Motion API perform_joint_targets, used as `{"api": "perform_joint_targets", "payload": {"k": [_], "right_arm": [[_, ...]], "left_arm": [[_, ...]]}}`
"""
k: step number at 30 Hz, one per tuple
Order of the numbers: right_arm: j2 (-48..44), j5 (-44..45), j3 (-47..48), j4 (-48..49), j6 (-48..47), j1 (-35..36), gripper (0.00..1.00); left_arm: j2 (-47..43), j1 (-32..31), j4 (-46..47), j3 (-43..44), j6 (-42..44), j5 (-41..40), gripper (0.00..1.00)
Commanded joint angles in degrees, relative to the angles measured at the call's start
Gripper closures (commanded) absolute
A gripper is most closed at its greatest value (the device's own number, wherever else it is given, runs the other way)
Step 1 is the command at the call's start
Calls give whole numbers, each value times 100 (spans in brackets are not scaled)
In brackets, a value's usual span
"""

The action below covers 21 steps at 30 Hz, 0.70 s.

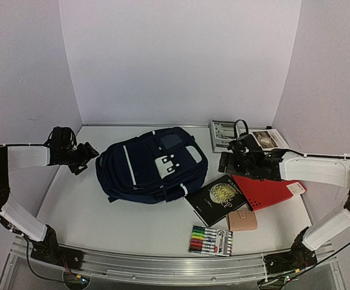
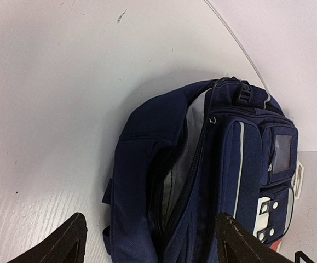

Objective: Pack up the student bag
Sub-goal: Pick up the files from the center of the board.

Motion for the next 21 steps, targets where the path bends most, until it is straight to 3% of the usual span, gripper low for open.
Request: {"api": "perform_joint_targets", "payload": {"k": [1, 7, 21], "right_arm": [[-359, 207, -436, -755, 97, -581, 2], [439, 550, -156, -842, -164, -707, 8], [2701, 1524, 1755, -864, -808, -707, 12]], "left_arm": [[-578, -27, -333, -315, 137, -310, 17], [-990, -27, -465, -427, 125, -261, 14], [-1384, -26, -646, -594, 162, -263, 12]]}}
